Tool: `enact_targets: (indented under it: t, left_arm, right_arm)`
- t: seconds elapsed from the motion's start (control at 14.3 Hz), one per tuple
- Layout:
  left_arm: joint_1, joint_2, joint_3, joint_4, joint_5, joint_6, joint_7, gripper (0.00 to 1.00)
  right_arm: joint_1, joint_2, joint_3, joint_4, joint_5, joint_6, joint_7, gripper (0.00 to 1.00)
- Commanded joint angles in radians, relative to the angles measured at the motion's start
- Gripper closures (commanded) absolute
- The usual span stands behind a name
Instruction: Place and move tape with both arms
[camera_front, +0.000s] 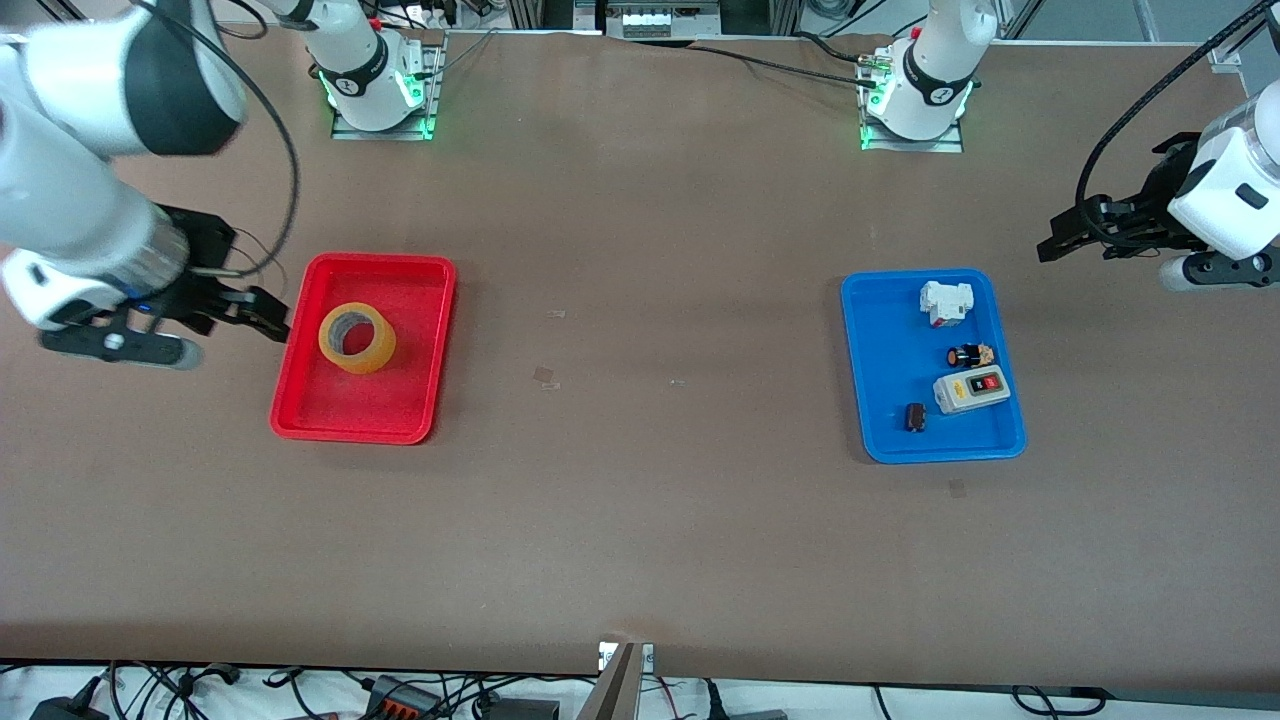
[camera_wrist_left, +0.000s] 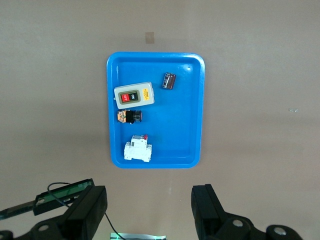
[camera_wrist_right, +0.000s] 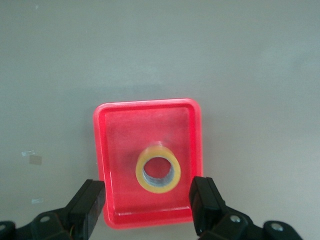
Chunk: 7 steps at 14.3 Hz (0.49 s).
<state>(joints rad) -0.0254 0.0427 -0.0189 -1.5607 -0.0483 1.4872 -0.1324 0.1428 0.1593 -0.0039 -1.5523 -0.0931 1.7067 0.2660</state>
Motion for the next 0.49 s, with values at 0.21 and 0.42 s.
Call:
enact_targets:
  t: [0.21, 0.42]
  left_arm:
    - [0.009, -0.027, -0.006, -0.018, -0.005, -0.008, 0.019, 0.0]
    - [0.007, -0.027, -0.004, -0.018, -0.004, -0.008, 0.019, 0.0]
  right_arm:
    - [-0.014, -0.078, -0.001, 0.149, 0.041, -0.254, -0.065, 0.01]
    - [-0.014, -0.113, -0.014, 0.147, 0.046, -0.301, -0.065, 0.01]
